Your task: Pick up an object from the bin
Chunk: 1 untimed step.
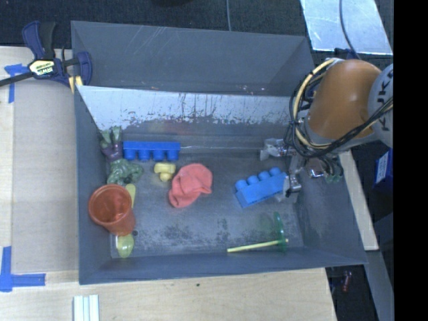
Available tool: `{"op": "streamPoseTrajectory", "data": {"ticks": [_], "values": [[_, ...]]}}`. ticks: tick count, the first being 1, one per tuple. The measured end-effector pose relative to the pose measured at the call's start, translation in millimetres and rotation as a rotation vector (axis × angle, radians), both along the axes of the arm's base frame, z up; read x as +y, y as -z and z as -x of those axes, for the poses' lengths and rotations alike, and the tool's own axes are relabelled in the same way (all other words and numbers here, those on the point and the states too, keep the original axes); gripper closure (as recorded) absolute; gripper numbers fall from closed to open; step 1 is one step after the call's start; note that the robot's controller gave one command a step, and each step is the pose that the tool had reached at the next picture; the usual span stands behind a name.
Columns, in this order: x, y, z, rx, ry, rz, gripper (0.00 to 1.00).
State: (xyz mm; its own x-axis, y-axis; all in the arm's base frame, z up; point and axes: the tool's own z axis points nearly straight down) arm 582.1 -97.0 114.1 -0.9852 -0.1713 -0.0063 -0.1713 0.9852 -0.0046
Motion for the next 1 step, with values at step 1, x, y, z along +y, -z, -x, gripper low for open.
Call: {"op": "streamPoseTrajectory", "data": {"ticks": [1], "values": [[-0.8,11.6,-0.5,-0.009,0.013,-0.001,0.0]]}}
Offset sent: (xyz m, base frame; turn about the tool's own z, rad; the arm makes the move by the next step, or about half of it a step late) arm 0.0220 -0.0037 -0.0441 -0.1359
